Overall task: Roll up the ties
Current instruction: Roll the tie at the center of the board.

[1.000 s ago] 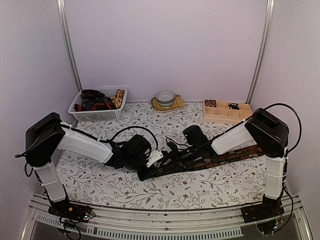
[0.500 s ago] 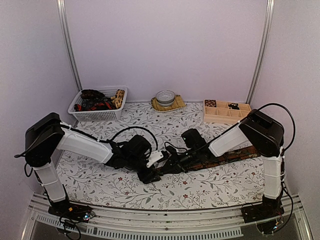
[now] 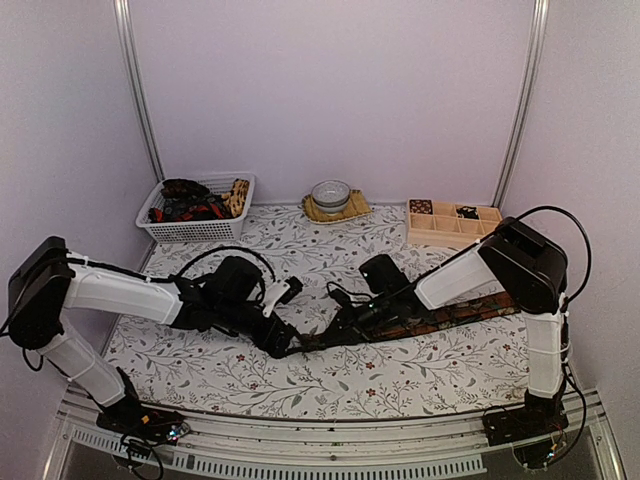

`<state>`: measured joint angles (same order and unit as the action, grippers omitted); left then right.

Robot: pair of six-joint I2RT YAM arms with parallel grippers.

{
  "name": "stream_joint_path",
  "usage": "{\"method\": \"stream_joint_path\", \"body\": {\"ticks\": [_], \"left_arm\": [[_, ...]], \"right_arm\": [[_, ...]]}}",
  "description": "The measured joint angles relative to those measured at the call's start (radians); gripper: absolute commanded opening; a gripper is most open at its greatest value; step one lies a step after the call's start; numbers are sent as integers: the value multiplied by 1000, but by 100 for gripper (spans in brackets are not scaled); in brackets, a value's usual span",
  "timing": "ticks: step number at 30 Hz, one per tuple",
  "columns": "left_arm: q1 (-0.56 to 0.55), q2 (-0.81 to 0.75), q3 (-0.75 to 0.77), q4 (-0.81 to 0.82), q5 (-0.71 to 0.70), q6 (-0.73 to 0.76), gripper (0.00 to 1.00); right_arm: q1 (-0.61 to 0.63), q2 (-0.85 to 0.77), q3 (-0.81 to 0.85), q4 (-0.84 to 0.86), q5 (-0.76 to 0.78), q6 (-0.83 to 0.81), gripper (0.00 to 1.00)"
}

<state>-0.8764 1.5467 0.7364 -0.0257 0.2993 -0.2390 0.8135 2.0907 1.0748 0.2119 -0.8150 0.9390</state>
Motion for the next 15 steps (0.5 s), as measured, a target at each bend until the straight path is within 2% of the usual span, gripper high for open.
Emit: {"method": "stream_joint_path", "body": {"ticks": [6,15], "left_arm": [[117,-13,-139,153,101,-159,85],[160,99,-149,385,228,-304,80]], "right_arm": [[4,0,70,-91,36,-48,5],[5,0,156,-219,81,-148,6]]}}
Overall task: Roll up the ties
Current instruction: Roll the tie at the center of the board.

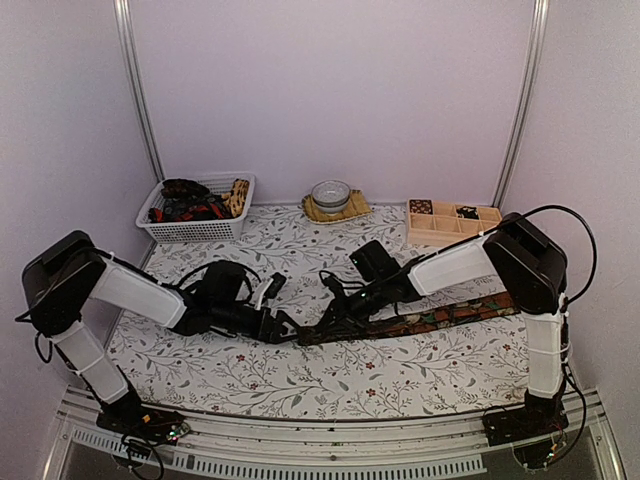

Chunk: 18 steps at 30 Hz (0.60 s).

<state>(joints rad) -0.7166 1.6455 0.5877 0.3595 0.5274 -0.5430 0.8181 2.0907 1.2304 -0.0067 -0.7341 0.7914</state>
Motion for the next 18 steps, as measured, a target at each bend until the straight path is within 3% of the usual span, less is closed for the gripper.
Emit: {"method": "stream_joint_path", "body": {"ticks": [8,18], "left_arm": [[19,71,-17,113,62,-88,70],[19,125,-39,216,114,-192,67]], "right_arm": [[0,48,48,-47,16,-40,6],[-3,65,59,-58,17,-82,6]]}}
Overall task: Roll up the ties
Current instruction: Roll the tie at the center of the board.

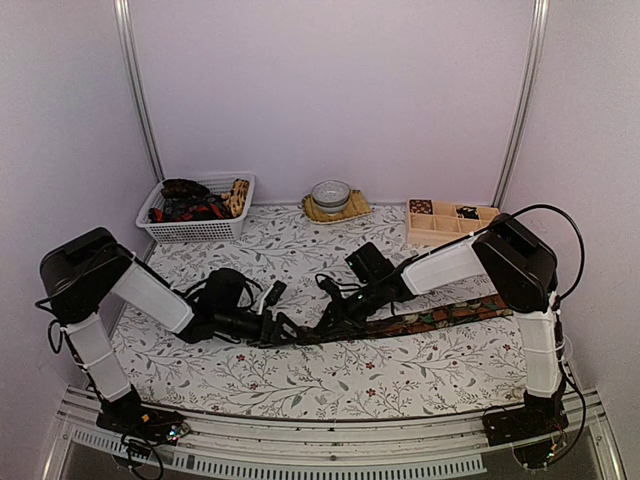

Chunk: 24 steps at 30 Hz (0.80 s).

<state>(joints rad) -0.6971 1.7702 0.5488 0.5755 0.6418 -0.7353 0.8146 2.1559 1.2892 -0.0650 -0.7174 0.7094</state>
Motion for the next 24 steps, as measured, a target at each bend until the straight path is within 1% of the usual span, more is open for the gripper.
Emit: {"method": "stream_joint_path", "body": {"ticks": [5,15,20,24], "left_arm": [[0,34,11,35,10,-37,61],[-3,113,33,113,20,-127,39],[-3,134,37,136,11,-159,34],[-3,161,54,146,11,-176,23]], "right_arm": [[0,0,0,0,2,-14,6],[0,0,0,0,5,-19,6],[1,0,0,1,5,-19,6],[1,0,0,3,5,-18,6]]}}
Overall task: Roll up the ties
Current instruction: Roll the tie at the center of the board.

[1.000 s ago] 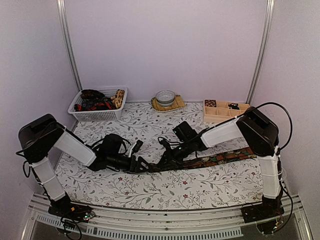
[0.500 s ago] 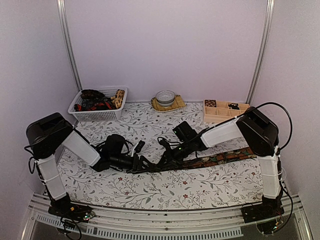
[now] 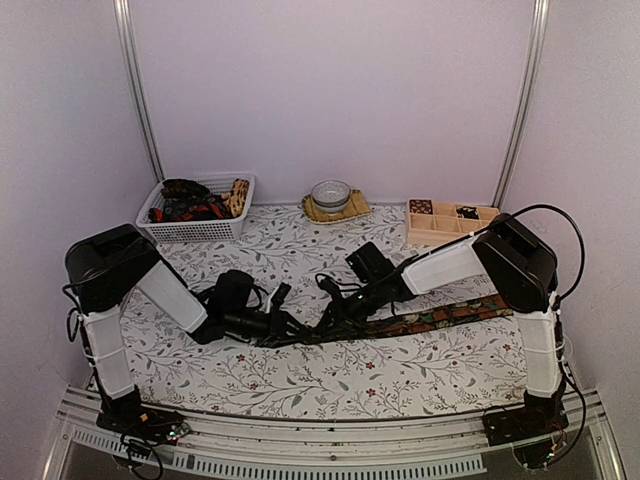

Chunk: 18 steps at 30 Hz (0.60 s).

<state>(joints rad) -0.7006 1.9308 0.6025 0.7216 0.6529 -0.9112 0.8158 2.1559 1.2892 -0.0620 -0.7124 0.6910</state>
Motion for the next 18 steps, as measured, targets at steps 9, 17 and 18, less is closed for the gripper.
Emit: {"method": "stream_joint_path", "body": {"ticks": [9,17,18], "left_arm": [[0,12,16,-27,-9,-7,4],[0,-16,58,-158,-20,16,0],[0,-22,72,-195,-23,28,0]], "right_arm": [[-3,0,-1,3,4,0,7],[-1,-1,-1,30,-3,-12,35],[0,-2,-1,34,-5,-19,36]]}}
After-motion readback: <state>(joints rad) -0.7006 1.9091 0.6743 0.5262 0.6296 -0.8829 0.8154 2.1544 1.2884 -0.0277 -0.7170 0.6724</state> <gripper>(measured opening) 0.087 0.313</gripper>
